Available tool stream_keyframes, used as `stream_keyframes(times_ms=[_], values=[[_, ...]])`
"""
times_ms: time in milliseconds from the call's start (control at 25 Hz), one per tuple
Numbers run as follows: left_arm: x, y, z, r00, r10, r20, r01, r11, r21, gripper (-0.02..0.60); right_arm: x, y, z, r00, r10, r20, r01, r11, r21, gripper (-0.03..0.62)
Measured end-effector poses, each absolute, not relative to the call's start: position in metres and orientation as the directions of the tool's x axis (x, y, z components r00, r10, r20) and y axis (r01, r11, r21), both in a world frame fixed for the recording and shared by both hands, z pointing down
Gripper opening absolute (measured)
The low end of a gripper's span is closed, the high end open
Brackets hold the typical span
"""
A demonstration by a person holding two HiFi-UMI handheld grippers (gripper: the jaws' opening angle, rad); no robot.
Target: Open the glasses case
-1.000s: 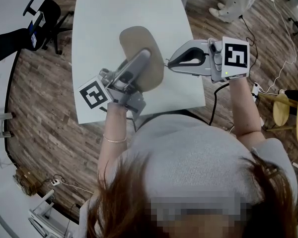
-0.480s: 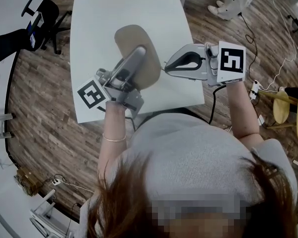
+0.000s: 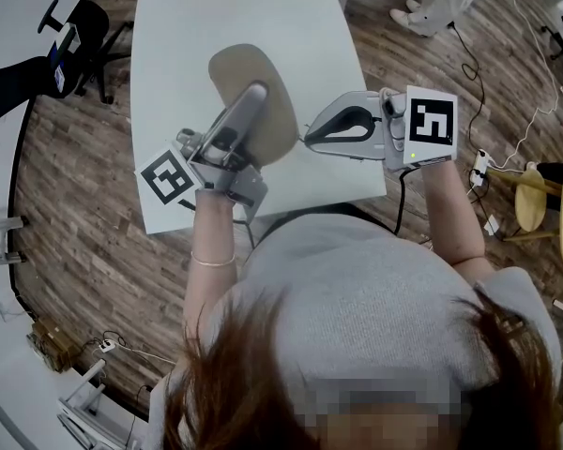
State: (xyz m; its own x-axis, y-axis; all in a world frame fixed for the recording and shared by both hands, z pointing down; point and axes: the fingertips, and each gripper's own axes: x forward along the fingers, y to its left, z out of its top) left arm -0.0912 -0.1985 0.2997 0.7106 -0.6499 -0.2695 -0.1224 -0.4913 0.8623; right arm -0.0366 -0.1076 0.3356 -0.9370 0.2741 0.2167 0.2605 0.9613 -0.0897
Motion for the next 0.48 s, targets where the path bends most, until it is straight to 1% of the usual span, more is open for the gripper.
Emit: stream_keyframes(times_ms=[160, 320, 480], values=[[-0.094, -0.203, 0.3, 0.705, -0.656, -0.271, -0.121, -0.487, 0.865, 0.328, -0.04, -0.107, 0.335, -0.94, 0.27, 0.209, 0.253, 0.962, -0.103, 0.009], [-0.101, -0.209, 0.302, 0.692, -0.676, -0.253, -0.149, -0.477, 0.866, 0.327, -0.048, -0.109, 0.341, -0.934, 0.274, 0.228, 0.258, 0.961, -0.096, 0.009], [-0.104, -0.212, 0.302, 0.683, -0.686, -0.251, -0.149, -0.468, 0.871, 0.328, -0.051, -0.109, 0.342, -0.94, 0.274, 0.205, 0.255, 0.96, -0.115, 0.009]])
